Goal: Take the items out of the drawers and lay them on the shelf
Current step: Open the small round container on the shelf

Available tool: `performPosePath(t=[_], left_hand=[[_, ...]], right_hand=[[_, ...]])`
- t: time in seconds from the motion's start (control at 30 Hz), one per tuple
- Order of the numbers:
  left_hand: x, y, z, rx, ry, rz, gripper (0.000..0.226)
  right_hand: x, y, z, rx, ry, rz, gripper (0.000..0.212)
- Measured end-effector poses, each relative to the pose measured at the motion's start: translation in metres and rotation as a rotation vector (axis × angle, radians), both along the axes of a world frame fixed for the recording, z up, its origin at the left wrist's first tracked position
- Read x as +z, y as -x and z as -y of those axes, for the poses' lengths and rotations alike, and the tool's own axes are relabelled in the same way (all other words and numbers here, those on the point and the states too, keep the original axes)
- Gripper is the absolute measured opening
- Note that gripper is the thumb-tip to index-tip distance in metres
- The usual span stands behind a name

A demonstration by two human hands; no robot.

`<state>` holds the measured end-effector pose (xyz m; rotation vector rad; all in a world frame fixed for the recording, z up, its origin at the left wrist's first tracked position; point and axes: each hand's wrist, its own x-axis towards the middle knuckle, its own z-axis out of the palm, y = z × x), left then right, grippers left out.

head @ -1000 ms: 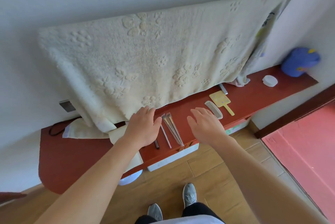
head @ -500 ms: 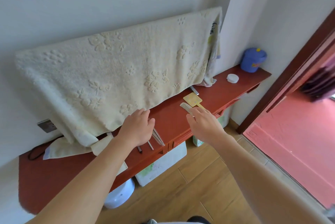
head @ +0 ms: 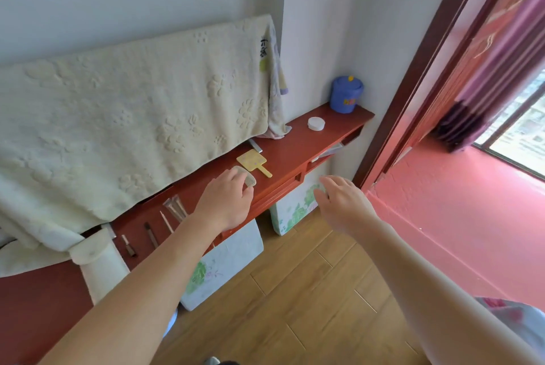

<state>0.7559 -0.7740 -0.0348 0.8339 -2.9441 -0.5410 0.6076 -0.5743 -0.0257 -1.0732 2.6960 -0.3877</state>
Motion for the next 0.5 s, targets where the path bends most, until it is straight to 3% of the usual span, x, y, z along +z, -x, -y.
performPosePath(t=[0.13,0.5], left_hand=[[-0.001,0.035,-0.016,-0.052,0.007,-0.027,0.043],[0.003,0.160,-0.009,-0.197,-0.059,-0.053,0.053]], right_hand=[[0.002,0.030,-0.029,-0.067,0.018,-0.029,0.020],[-0.001,0.117,-0.035,-0.200,-0.020,-0.090,0.036]])
